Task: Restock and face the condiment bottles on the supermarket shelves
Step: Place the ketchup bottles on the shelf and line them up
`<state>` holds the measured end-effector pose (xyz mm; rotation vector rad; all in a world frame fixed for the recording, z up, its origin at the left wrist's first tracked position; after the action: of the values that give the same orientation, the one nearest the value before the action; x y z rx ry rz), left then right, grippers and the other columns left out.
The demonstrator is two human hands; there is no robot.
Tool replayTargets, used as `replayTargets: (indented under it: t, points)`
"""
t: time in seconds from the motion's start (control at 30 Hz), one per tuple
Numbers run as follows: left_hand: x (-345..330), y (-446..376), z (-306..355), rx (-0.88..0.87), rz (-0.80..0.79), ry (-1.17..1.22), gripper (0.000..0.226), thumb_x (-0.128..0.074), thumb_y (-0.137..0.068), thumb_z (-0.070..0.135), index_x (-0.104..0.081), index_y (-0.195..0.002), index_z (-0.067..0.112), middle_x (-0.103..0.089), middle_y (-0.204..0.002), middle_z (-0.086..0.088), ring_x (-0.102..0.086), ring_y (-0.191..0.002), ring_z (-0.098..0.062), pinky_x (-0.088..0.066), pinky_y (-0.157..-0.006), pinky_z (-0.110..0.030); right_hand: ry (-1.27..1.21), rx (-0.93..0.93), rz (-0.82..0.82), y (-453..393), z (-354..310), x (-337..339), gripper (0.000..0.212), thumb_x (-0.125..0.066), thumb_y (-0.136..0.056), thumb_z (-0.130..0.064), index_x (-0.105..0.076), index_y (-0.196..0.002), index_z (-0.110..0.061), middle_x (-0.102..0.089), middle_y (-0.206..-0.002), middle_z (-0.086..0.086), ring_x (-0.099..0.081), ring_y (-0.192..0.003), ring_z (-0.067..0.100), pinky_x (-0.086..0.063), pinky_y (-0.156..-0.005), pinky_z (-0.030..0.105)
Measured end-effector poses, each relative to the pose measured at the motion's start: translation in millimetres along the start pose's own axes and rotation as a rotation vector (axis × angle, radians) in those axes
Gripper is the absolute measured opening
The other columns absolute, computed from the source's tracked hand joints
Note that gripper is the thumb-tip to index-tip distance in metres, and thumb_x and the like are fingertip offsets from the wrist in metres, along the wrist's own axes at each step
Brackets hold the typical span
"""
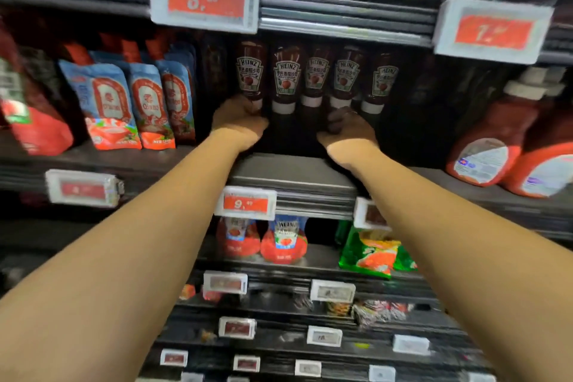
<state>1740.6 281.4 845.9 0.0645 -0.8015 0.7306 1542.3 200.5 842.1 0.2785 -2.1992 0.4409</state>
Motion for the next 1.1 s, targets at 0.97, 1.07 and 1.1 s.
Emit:
replayTargets:
  t: [0.97,1.07,1.1]
  points:
    - [-257.4,453.5,-139.8,0.295,-0.775,0.099,0.025,-0.067,-0.087,-0.008,-0.061,-0.078,0.014,-0.064,-0.082,-0.009,-0.058,-0.078,-0.020,-0.047,-0.082,-0.036,-0.221,-0.540,-0.398,453.8,383.9,-35.0,0.010,-0.068,-0.093,-0.013,-0.068,-0.103,-0.013,-0.070,-0.096,0.006,-0.065,-0.088,0.023,-0.054,-0.085,0.035]
    - [-305.1,491.9,-180.7,0.449,-0.817,0.036,0.018,-0.064,-0.089,-0.007,-0.063,-0.082,0.010,-0.065,-0.088,-0.008,-0.060,-0.084,-0.022,-0.052,-0.081,-0.028,-0.249,-0.719,-0.418,488.4,411.8,-75.8,0.011,-0.071,-0.089,-0.009,-0.070,-0.100,-0.008,-0.072,-0.099,0.008,-0.068,-0.095,0.026,-0.054,-0.095,0.036]
    - [-318.1,505.1,-195.8,0.502,-0.814,-0.012,0.008,-0.066,-0.088,0.000,-0.066,-0.089,0.008,-0.066,-0.095,-0.007,-0.063,-0.089,-0.023,-0.050,-0.071,-0.017,-0.264,-0.785,-0.408,498.9,421.4,-88.4,0.011,-0.073,-0.088,-0.009,-0.069,-0.098,-0.007,-0.072,-0.098,0.007,-0.068,-0.095,0.025,-0.052,-0.097,0.035]
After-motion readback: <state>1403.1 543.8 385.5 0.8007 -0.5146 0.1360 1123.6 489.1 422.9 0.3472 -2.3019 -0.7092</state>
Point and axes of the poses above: each hand's wrist, its own y-axis away from the middle knuckle, its own x-axis out of the back of the hand, z = x × y, the point moved 2 cm from there along -y, towards the middle knuckle
